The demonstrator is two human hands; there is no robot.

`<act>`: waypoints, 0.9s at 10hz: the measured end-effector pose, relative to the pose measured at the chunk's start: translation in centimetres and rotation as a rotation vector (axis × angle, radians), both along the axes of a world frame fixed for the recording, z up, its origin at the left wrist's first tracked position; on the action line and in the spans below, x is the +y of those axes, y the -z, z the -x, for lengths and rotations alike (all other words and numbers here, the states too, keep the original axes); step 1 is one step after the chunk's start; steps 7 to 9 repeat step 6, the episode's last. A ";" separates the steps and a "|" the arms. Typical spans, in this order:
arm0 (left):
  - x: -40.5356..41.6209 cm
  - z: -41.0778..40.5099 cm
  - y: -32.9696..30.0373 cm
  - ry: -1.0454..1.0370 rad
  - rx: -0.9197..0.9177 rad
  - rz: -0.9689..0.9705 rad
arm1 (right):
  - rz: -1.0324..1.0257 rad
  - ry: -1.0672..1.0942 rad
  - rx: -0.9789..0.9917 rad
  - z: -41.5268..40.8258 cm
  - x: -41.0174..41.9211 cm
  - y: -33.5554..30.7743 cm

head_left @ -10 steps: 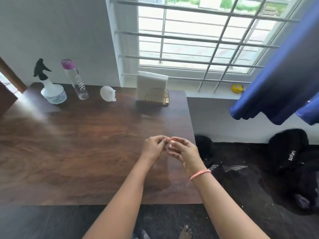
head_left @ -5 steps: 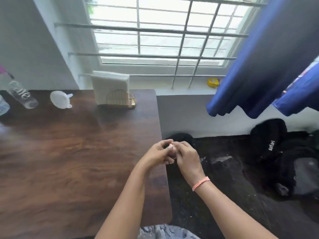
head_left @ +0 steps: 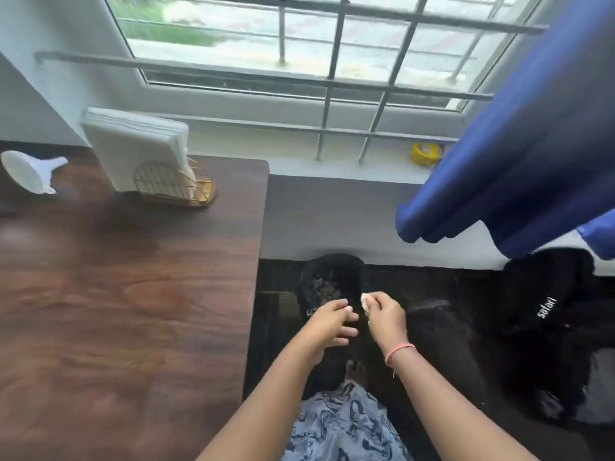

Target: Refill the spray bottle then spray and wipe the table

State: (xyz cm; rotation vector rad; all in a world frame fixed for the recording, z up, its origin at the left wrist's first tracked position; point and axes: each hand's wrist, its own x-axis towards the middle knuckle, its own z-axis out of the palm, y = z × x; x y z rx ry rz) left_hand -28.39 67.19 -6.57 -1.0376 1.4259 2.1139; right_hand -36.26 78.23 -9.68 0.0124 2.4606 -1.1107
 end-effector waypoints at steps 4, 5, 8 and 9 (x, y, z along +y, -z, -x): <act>2.0 9.5 9.6 -0.385 -0.365 -0.105 | 0.174 0.331 -0.707 12.6 0.2 8.4; 2.0 11.8 10.2 -0.369 -0.341 -0.105 | 0.188 0.338 -0.652 13.7 -0.7 9.3; 1.5 14.1 11.1 -0.394 -0.310 -0.046 | 0.166 0.296 -0.610 14.5 -0.9 9.3; 1.5 14.1 11.1 -0.394 -0.310 -0.046 | 0.166 0.296 -0.610 14.5 -0.9 9.3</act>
